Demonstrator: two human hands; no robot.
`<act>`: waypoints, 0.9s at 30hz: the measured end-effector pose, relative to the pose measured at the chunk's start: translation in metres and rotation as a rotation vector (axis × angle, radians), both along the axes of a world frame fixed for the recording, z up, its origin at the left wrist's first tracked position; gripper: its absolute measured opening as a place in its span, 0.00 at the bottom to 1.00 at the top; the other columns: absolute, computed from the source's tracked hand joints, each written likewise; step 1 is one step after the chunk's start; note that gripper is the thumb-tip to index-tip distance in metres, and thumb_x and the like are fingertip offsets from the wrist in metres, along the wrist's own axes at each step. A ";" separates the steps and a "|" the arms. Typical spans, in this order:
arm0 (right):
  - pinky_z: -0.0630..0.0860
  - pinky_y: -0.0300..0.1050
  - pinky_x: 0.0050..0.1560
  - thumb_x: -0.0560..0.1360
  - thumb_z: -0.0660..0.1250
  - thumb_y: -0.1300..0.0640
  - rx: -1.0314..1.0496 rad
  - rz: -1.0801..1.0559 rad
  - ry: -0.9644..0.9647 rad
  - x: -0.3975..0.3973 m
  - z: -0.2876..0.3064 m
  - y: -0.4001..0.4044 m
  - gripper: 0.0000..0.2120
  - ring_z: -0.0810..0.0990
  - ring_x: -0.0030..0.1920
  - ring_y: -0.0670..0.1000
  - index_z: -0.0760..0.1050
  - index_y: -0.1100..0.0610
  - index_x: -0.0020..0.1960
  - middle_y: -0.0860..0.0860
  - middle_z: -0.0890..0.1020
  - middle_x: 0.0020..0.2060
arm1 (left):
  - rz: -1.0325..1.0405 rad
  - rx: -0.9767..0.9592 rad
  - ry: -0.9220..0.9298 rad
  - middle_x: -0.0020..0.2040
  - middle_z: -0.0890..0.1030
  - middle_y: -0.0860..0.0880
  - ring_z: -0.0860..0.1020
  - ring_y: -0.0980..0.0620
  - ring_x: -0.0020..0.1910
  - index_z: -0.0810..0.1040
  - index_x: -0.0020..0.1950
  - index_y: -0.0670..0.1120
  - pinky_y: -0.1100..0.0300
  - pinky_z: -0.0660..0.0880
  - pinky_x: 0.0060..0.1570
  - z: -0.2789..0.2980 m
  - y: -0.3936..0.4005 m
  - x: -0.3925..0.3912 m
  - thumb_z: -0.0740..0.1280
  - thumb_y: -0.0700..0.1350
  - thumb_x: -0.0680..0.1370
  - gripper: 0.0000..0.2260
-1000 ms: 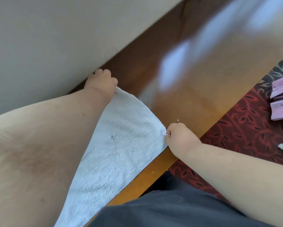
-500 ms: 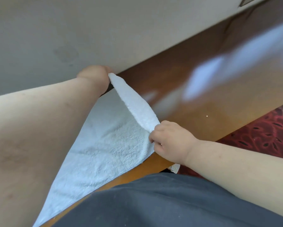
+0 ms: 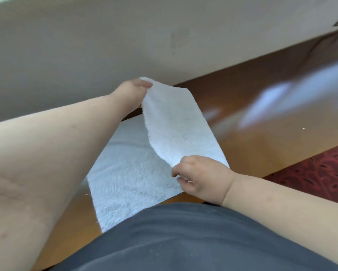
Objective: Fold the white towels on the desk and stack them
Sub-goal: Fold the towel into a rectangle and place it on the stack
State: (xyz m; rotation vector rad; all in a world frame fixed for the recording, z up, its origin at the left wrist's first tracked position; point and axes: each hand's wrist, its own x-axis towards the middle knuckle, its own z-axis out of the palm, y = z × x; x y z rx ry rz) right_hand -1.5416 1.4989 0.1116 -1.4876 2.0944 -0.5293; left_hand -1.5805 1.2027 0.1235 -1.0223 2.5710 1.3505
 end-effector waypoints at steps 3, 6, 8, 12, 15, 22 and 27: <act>0.74 0.46 0.49 0.80 0.64 0.54 0.042 0.053 -0.019 0.022 -0.001 -0.026 0.09 0.78 0.51 0.52 0.80 0.50 0.59 0.47 0.79 0.50 | 0.124 0.034 0.063 0.57 0.79 0.55 0.76 0.54 0.55 0.82 0.58 0.57 0.67 0.70 0.57 -0.005 -0.030 0.032 0.66 0.53 0.79 0.09; 0.73 0.44 0.48 0.80 0.65 0.54 0.082 0.138 -0.040 0.039 0.001 -0.047 0.08 0.78 0.51 0.52 0.81 0.50 0.56 0.47 0.79 0.51 | 0.198 -0.036 0.098 0.51 0.78 0.54 0.76 0.57 0.43 0.80 0.60 0.54 0.74 0.70 0.40 -0.015 -0.053 0.061 0.66 0.48 0.81 0.09; 0.75 0.46 0.49 0.80 0.65 0.54 0.104 0.215 -0.066 0.050 0.003 -0.061 0.09 0.79 0.51 0.52 0.81 0.51 0.58 0.49 0.79 0.52 | 0.233 -0.031 0.089 0.57 0.77 0.51 0.77 0.53 0.48 0.78 0.62 0.54 0.67 0.73 0.45 -0.021 -0.067 0.079 0.67 0.46 0.80 0.11; 0.78 0.52 0.49 0.82 0.63 0.55 0.160 0.378 -0.071 0.071 0.005 -0.089 0.12 0.79 0.50 0.54 0.80 0.52 0.63 0.50 0.77 0.57 | 0.248 -0.012 0.075 0.59 0.79 0.48 0.81 0.46 0.54 0.76 0.65 0.56 0.54 0.80 0.52 -0.030 -0.088 0.117 0.68 0.45 0.79 0.15; 0.79 0.53 0.51 0.83 0.61 0.55 0.184 0.472 -0.071 0.089 0.006 -0.112 0.13 0.79 0.52 0.53 0.77 0.50 0.66 0.48 0.75 0.59 | 0.289 -0.075 0.085 0.55 0.78 0.54 0.79 0.54 0.50 0.76 0.66 0.56 0.62 0.77 0.50 -0.035 -0.100 0.144 0.67 0.47 0.79 0.16; 0.76 0.48 0.46 0.83 0.61 0.53 0.162 0.574 -0.088 0.126 -0.006 -0.151 0.13 0.79 0.51 0.53 0.77 0.49 0.65 0.47 0.75 0.60 | 0.378 -0.102 0.044 0.57 0.78 0.53 0.76 0.62 0.45 0.78 0.62 0.57 0.70 0.69 0.40 -0.052 -0.122 0.190 0.63 0.46 0.81 0.11; 0.77 0.51 0.48 0.83 0.62 0.55 0.236 0.603 -0.123 0.148 -0.042 -0.173 0.12 0.79 0.53 0.55 0.77 0.51 0.64 0.50 0.75 0.60 | 0.351 -0.139 -0.042 0.56 0.77 0.52 0.76 0.57 0.43 0.77 0.63 0.56 0.66 0.72 0.40 -0.079 -0.132 0.206 0.61 0.44 0.82 0.13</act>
